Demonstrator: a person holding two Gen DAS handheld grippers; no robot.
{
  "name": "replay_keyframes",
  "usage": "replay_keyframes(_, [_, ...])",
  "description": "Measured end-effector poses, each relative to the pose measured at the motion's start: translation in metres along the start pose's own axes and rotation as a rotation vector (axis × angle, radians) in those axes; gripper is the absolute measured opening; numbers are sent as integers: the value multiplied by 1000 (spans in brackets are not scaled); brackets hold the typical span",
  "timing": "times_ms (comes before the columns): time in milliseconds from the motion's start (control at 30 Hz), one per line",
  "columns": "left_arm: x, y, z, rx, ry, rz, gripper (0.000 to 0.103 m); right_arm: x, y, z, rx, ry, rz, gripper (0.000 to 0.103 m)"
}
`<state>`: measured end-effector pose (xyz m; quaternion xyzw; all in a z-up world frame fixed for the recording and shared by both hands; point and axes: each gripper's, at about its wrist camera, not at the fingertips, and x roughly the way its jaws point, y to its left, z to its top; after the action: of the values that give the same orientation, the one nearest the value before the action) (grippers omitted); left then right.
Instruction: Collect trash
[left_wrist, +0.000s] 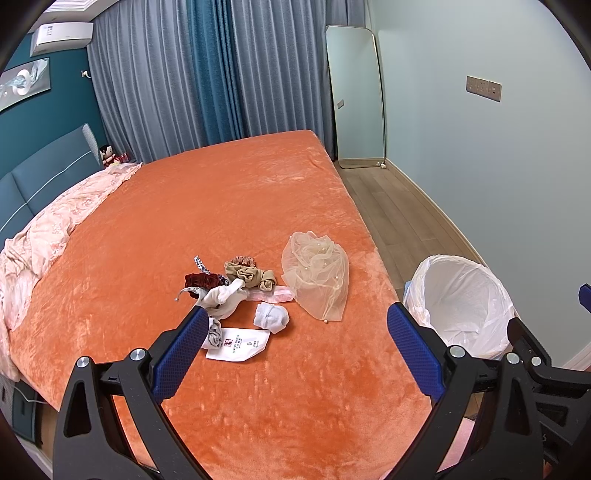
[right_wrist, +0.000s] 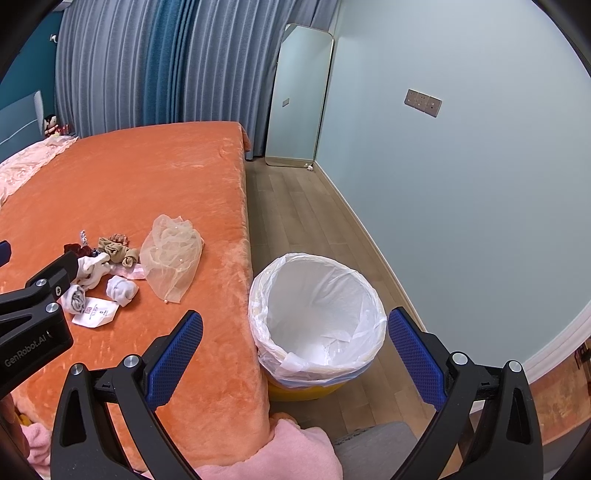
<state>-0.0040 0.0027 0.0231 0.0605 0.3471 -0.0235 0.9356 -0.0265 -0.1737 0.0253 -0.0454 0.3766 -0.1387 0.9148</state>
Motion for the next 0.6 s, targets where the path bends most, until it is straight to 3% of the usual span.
replay_keyframes(600, [5,-3,2,-4,8,-13,93,-2,11,5,-20,-28,-49,96])
